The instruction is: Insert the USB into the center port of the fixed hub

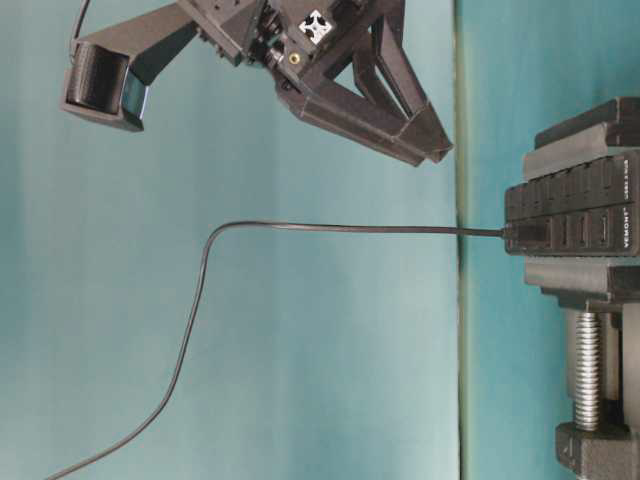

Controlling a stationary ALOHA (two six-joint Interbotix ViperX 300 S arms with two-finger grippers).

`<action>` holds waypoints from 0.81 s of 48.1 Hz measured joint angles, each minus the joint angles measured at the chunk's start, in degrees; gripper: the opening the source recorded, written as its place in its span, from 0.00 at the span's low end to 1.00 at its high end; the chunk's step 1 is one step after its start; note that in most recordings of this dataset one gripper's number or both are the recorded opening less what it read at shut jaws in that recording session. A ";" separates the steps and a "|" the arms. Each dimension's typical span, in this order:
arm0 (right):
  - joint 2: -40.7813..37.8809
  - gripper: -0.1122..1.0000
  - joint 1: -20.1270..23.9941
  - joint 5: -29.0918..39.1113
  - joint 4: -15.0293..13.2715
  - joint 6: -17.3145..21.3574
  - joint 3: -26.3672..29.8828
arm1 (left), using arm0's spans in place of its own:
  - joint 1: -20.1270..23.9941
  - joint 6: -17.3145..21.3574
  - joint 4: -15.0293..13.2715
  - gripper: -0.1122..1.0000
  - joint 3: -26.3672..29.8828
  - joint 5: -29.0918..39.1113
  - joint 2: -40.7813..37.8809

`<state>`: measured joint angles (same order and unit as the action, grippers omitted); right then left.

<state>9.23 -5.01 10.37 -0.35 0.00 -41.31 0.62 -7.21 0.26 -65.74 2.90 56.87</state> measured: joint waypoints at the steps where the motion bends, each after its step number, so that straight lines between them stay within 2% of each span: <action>1: 0.00 0.73 0.00 -0.09 0.00 0.09 0.09 | 0.00 0.00 0.00 0.11 0.09 -0.09 -0.09; 39: 0.00 0.73 -0.70 -2.11 -0.09 0.09 -0.09 | 0.00 0.00 0.00 0.11 0.09 0.00 0.00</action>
